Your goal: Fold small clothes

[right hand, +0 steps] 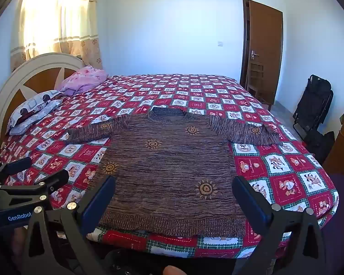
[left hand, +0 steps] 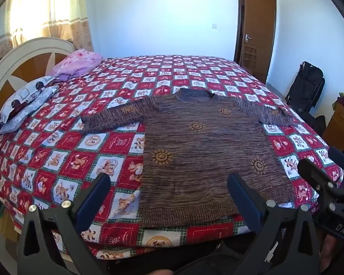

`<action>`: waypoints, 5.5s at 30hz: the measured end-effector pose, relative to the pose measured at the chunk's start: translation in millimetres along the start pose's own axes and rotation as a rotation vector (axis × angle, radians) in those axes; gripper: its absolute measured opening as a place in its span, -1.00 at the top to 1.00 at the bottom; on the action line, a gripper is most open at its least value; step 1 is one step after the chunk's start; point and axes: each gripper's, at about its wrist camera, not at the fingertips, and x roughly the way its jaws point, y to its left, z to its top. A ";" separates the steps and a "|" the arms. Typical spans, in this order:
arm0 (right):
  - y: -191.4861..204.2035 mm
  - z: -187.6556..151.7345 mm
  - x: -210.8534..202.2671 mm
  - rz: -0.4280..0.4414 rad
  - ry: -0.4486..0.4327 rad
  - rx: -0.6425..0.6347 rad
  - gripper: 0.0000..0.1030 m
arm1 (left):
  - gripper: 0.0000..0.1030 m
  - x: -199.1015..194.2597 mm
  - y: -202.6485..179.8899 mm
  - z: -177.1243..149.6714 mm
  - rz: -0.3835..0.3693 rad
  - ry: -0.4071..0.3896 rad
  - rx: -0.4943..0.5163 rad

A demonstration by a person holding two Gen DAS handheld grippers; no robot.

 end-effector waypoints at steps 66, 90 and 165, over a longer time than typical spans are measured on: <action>6.9 -8.9 9.4 0.020 0.039 -0.003 -0.98 | -1.00 3.5 6.5 -1.0 -0.005 0.015 -0.048; 10.0 -10.0 10.7 0.024 0.044 -0.005 -0.98 | -1.00 3.9 6.1 -0.8 -0.011 0.019 -0.047; -330.9 100.5 304.3 -0.162 0.199 0.383 0.76 | -1.00 317.0 22.2 91.3 0.059 0.180 -0.023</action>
